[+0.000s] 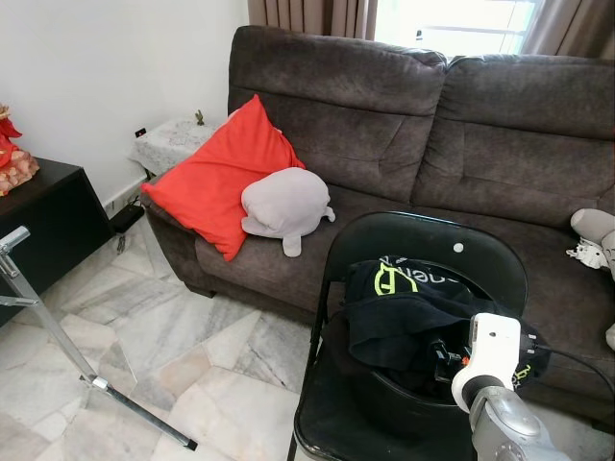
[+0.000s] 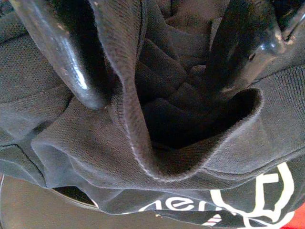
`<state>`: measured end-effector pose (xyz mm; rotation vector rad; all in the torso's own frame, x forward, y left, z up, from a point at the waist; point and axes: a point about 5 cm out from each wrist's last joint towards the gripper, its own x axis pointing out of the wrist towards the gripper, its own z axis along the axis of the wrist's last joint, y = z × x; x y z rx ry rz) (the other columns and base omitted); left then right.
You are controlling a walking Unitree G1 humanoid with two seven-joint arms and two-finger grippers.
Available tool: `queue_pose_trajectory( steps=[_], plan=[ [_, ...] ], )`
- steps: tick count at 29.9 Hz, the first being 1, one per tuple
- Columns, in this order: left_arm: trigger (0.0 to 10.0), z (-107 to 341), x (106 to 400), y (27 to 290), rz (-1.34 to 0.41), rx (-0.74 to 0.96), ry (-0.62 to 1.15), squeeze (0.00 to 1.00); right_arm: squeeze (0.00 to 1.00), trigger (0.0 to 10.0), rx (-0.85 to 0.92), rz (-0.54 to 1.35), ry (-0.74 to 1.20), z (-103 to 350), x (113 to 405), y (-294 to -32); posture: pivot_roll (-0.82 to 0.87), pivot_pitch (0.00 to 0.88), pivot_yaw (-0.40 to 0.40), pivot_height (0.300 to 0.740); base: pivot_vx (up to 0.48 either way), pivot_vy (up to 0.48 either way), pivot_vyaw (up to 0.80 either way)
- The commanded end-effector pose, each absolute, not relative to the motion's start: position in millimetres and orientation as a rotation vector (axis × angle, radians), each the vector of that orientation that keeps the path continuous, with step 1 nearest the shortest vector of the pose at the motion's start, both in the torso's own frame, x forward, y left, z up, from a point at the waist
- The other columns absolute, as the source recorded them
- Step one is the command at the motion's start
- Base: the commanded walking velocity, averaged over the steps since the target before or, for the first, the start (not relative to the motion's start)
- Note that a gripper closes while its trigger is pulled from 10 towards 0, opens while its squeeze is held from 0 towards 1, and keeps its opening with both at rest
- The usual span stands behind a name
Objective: Hang hanger
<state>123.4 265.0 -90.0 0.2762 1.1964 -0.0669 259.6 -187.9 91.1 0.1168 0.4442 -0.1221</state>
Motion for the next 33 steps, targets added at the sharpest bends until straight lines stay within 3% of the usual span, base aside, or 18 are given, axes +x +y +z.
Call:
queue_pose_trajectory(
  steps=[1, 2, 33],
  plan=[
    [10.0, -89, 122, 269, -0.063, 0.288, 1.211, 0.0, 0.0, 7.3, 0.128, -0.115, 0.443, 92, 261, -185, 0.02, 0.0, 0.037, 0.74, 0.0, 0.0, 0.0],
    [10.0, -89, 122, 269, -0.065, 0.29, 1.213, 0.0, 0.0, 0.0, 0.135, -0.119, 0.43, 93, 262, -185, 0.02, 0.0, 0.037, 0.74, 0.0, 0.0, 0.0],
    [10.0, -90, 120, 269, -0.115, 0.281, 1.246, 0.0, 0.0, 0.0, 0.133, -0.143, 0.477, 85, 259, -183, 0.02, 0.0, 0.048, 0.74, 0.0, 0.0, 0.0]
  ],
)
